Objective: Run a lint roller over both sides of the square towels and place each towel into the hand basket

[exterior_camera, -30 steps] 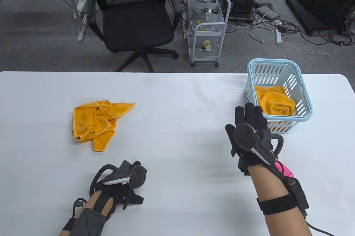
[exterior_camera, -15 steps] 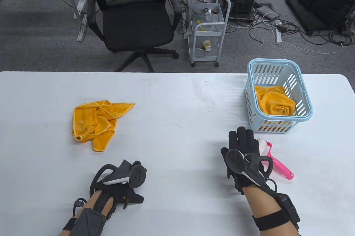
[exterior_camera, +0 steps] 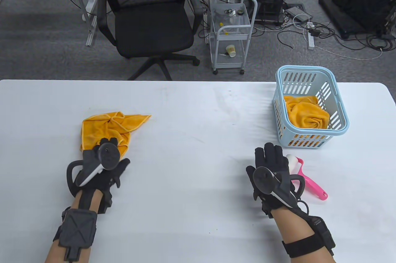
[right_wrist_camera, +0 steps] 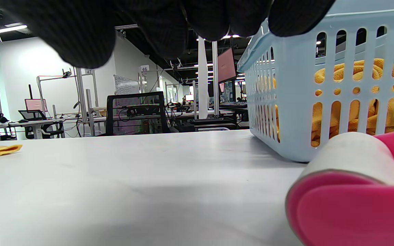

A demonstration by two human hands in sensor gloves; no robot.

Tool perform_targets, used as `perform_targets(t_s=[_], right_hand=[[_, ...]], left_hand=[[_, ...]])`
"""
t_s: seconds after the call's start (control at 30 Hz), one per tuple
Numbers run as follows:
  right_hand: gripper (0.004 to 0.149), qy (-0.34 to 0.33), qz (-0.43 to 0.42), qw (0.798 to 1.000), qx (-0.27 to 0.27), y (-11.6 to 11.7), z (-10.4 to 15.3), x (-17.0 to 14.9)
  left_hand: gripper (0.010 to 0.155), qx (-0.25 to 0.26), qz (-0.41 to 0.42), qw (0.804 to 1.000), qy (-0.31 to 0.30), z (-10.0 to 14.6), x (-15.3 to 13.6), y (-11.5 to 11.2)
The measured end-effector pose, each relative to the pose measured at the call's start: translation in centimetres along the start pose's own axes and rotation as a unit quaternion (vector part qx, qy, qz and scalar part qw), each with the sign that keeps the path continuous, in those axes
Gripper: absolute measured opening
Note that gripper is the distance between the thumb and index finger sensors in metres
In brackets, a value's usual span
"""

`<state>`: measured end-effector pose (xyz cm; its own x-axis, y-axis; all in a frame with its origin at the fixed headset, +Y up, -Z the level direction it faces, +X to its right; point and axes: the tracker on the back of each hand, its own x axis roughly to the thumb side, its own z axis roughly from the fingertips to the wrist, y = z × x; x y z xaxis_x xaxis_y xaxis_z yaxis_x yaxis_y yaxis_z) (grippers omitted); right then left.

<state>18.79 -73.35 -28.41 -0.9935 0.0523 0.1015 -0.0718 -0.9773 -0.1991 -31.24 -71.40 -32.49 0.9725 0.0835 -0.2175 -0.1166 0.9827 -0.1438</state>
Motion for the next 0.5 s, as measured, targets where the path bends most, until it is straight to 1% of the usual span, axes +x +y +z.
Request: perform_targets(t_s=[0.03,0.1,0.13,0.2,0.33,0.4,0.5], right_hand=[[0.069,-0.001,0.000,1.000,0.000,0.0,0.0,0.0],[0.069,-0.005,0.001,1.000,-0.001,0.0,0.0,0.1],[0.069,-0.005,0.002,1.000,-0.001,0.0,0.0,0.1],[0.069,-0.007,0.001,1.000,-0.002,0.0,0.1,0.1],[0.069,-0.010,-0.001,1.000,-0.001,0.0,0.2,0.1],[0.069,-0.011,-0.002,1.000,-0.002,0.0,0.2,0.2],[0.070,-0.016,-0.002,1.000,-0.001,0.0,0.3,0.3]], left_hand=[[0.078,0.003,0.002,1.000,0.021,-0.6,-0.6,0.2],[0.080,0.003,-0.001,0.996,0.091,-2.8,-2.6,0.3],[0.080,0.002,0.003,0.995,0.105,-3.3,-3.0,0.2],[0.080,-0.010,0.033,0.988,0.153,-4.9,-4.4,-0.3],[0.078,-0.029,0.072,0.976,0.205,-7.0,-6.2,-2.0],[0.076,-0.044,0.076,0.972,0.218,-7.8,-6.7,-2.9],[0.073,-0.048,0.085,0.968,0.233,-8.4,-6.9,-3.8]])
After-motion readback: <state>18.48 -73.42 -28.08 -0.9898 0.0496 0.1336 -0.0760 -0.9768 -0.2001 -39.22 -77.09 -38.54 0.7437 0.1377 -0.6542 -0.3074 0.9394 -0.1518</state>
